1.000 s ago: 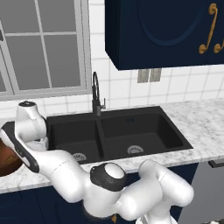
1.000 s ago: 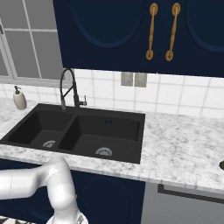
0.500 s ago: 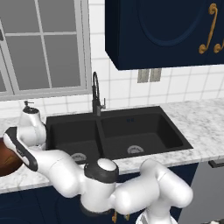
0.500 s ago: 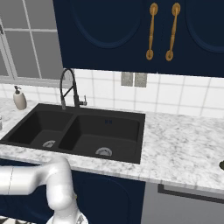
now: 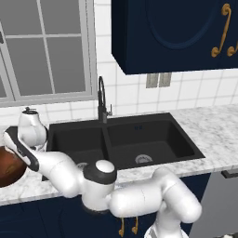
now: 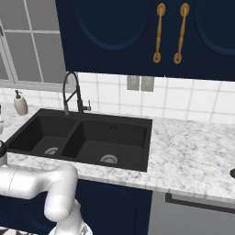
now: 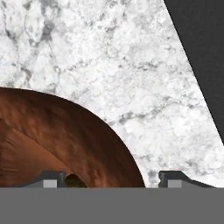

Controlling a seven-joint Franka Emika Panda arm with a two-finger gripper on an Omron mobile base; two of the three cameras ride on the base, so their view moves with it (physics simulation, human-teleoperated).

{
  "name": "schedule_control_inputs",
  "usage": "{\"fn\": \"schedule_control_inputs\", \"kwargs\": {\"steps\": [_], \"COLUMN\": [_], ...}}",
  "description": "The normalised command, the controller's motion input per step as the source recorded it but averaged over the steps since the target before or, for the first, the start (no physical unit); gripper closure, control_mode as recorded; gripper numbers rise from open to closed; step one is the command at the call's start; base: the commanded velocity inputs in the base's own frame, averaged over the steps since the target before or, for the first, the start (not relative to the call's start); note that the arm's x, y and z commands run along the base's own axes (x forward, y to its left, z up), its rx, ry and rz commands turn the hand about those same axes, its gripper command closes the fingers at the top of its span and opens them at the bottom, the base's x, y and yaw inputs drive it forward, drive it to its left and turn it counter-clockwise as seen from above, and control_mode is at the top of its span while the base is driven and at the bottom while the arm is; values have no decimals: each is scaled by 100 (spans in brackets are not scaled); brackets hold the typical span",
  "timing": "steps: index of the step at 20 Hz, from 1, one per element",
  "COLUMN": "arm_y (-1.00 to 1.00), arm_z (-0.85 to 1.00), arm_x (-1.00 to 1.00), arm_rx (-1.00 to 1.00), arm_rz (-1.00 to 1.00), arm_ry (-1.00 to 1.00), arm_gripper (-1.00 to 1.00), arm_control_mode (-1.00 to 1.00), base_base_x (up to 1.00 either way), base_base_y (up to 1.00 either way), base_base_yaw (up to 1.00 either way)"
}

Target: Pick the mushroom from the sink and place it in the bowl. Then pick the bowl and place it in the microwave. Then close the microwave door and press the start button.

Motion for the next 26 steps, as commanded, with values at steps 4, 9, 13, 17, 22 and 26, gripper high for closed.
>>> {"fn": "schedule_control_inputs", "kwargs": {"steps": [4, 9, 13, 17, 22, 26], "arm_y": [0, -21, -66, -67, -77, -93], "arm_z": [-35, 3, 65, 95, 97, 95], "arm_x": [-19, -85, -100, -99, -82, -42], "arm_rx": [2, 13, 20, 16, 7, 0], "arm_rz": [0, -4, -11, -2, 0, 0], "arm_ry": [-9, -18, -18, -16, -10, -15], "arm_gripper": [100, 100, 100, 100, 100, 100], "arm_control_mode": [-100, -100, -100, -100, -100, -100], "base_base_x": [0, 0, 0, 0, 0, 0], "base_base_y": [0, 0, 0, 0, 0, 0], "base_base_yaw": [0, 0, 0, 0, 0, 0]}}
